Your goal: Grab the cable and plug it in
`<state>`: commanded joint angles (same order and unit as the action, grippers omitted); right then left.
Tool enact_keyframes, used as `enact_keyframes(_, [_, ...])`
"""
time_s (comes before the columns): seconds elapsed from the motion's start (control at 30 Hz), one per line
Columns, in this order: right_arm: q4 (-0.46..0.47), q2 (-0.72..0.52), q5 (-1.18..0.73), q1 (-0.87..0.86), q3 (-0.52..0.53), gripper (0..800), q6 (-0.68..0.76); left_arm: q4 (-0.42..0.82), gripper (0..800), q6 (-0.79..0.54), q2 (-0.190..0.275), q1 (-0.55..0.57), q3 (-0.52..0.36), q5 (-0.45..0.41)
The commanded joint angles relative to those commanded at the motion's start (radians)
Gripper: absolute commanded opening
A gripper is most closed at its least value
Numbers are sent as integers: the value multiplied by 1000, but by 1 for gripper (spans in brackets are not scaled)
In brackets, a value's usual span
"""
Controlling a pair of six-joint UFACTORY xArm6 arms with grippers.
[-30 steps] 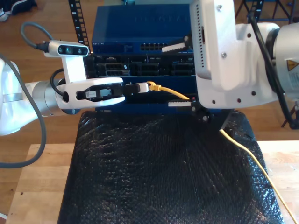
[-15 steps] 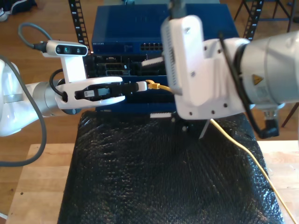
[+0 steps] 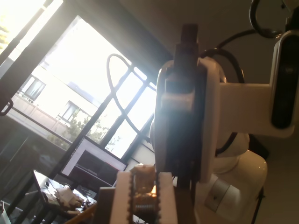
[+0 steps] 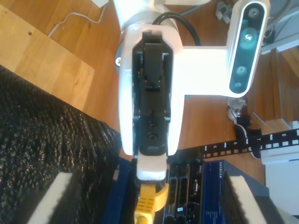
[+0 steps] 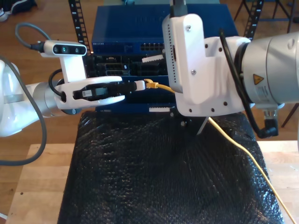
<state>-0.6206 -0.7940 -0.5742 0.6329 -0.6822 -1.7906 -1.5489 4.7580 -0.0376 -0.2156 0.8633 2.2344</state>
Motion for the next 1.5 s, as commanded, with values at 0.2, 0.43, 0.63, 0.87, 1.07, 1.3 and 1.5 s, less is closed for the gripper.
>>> enact_keyframes(0.2, [0,0,8,0,0,635,2,-17,5,11,-3,0,0,20])
enact_keyframes(0.43, [0,-20,8,0,0,637,2,-51,6,12,-6,0,-2,37])
enact_keyframes(0.63, [0,-20,8,0,2,635,3,-51,6,14,-6,0,-2,37])
enact_keyframes(0.87, [0,-20,8,0,2,629,5,-51,6,14,-5,0,-2,37])
enact_keyframes(1.07, [0,-20,8,-3,2,627,2,-51,7,14,-5,-2,-2,44])
enact_keyframes(1.3, [2,-20,9,-8,2,627,2,-52,7,12,-5,-2,-2,58])
enact_keyframes(1.5, [2,-20,9,-9,2,627,2,-52,7,12,-3,-2,-2,60])
